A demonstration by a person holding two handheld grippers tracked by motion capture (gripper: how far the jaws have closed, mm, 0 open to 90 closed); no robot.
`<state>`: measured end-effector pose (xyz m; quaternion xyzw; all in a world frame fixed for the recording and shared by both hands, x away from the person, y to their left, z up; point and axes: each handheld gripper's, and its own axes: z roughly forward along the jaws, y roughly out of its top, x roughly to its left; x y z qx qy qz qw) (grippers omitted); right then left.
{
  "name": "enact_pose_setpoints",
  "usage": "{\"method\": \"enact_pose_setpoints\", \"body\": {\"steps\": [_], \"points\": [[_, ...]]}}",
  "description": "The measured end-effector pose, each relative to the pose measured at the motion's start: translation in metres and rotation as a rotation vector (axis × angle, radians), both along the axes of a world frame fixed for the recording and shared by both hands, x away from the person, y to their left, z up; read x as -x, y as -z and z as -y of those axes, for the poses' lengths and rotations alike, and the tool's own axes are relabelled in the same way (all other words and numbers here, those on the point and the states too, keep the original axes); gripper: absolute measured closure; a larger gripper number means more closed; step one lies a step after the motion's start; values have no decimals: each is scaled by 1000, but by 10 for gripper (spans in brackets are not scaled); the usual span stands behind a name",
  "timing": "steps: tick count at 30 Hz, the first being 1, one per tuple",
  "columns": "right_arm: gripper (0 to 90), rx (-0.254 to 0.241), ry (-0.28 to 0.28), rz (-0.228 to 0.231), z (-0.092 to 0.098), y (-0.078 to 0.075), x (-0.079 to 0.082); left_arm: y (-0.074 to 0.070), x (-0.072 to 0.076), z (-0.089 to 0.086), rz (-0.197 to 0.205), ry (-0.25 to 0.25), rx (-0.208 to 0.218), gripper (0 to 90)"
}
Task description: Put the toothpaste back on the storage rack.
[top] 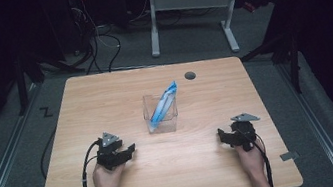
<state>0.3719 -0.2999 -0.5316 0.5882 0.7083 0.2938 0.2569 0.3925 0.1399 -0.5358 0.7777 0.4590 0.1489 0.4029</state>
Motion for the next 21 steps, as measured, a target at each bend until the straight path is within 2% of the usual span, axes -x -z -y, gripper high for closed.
{"method": "enact_pose_setpoints", "body": {"steps": [5, 12, 21], "points": [[238, 0, 1, 0, 0, 0, 0, 0, 2, 5, 12, -4, -36, 402], [238, -1, 1, -1, 0, 0, 0, 0, 6, 14, 40, -13, -122, 375], [238, 0, 1, -1, 0, 0, 0, 0, 6, 13, 40, -24, -122, 361]]}}
